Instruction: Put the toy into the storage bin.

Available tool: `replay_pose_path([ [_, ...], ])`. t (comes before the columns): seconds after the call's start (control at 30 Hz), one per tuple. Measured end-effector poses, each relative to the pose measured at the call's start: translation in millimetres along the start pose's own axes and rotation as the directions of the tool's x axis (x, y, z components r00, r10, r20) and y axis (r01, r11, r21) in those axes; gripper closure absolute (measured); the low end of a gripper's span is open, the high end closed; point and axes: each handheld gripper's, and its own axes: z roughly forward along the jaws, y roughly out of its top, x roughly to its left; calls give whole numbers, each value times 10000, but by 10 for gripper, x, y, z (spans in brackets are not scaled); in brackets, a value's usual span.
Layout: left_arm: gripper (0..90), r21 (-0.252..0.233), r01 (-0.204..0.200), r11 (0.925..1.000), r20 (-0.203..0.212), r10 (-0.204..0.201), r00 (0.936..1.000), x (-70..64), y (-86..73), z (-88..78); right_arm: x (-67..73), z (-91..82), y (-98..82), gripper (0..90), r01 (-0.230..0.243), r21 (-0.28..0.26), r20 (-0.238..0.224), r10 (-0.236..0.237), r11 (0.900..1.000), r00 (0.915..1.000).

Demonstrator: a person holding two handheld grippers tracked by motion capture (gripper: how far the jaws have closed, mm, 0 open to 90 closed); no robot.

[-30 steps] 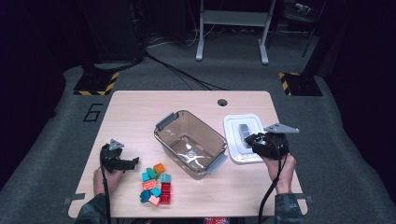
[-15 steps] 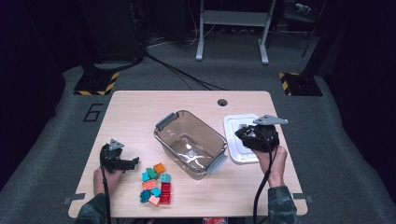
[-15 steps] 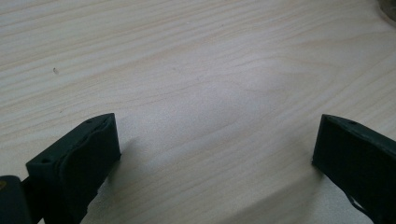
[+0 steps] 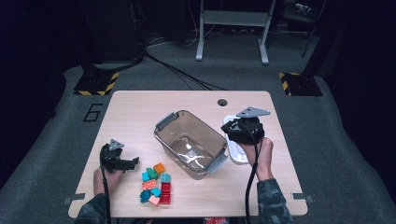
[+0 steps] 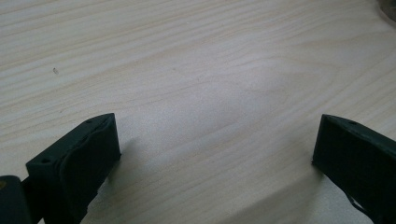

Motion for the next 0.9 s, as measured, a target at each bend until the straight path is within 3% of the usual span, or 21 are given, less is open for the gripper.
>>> replay_pose_path([
  [0.17, 4, -59, 9, 10000, -16, -9, 10000, -1, -2, 4, 64, 53, 67, 476, 64, -29, -203, -64, 10000, 9998],
  [0.4, 4, -3, -7, 10000, 8, 7, 10000, 1, 0, 0, 187, 173, 123, 475, 514, 215, -656, -499, 9984, 9966],
  [0.53, 4, -34, 6, 10000, -15, -6, 10000, -1, -1, 3, 255, 238, 90, 475, 520, 369, -871, -486, 9980, 9950],
  [0.9, 4, -42, 3, 10000, -18, -3, 10000, -1, -1, 3, 360, 315, -82, 475, 1104, 897, -1397, -972, 9898, 9854],
])
